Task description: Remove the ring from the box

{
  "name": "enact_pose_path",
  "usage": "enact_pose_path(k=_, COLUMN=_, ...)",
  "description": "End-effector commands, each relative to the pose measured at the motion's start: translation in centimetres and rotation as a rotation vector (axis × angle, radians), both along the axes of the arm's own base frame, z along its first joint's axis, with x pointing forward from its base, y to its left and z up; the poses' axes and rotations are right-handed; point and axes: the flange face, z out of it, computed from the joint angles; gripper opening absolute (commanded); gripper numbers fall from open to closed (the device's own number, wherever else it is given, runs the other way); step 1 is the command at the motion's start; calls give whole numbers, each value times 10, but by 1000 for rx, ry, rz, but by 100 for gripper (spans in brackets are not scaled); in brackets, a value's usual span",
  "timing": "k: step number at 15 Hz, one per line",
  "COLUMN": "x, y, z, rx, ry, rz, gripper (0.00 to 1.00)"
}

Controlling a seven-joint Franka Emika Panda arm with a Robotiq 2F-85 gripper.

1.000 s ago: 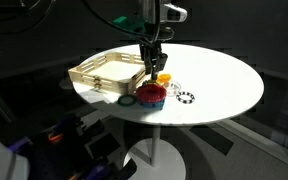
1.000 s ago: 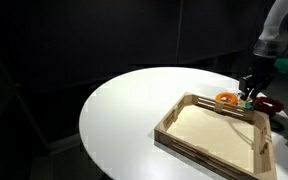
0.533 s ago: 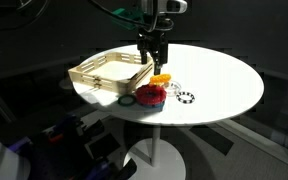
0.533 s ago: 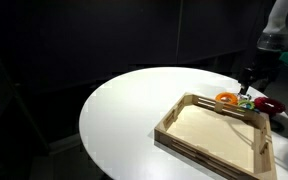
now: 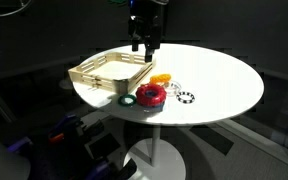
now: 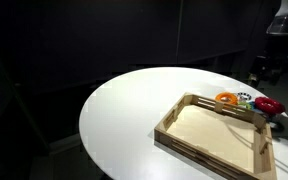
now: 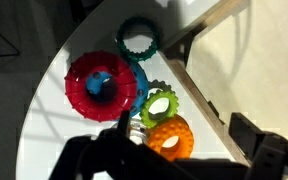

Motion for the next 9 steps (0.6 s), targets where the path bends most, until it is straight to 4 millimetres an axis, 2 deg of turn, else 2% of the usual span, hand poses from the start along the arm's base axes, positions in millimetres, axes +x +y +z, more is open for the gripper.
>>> enact_pose_path(k=1, x=-10, y=-3, z=24, rx=0, ry=31, rz=23, gripper=100)
enact_pose_path(k=6, x=-17, y=-3, z=34, rx=-19, ry=57, rz=38, gripper=100)
enact_pose_path(k=7, x=-15, y=1, z=25, rx=-7, ry=47, rz=24, gripper=100)
enact_pose_path(k=9, x=-16, y=1, z=26, rx=-8, ry=51, rz=26, gripper=100)
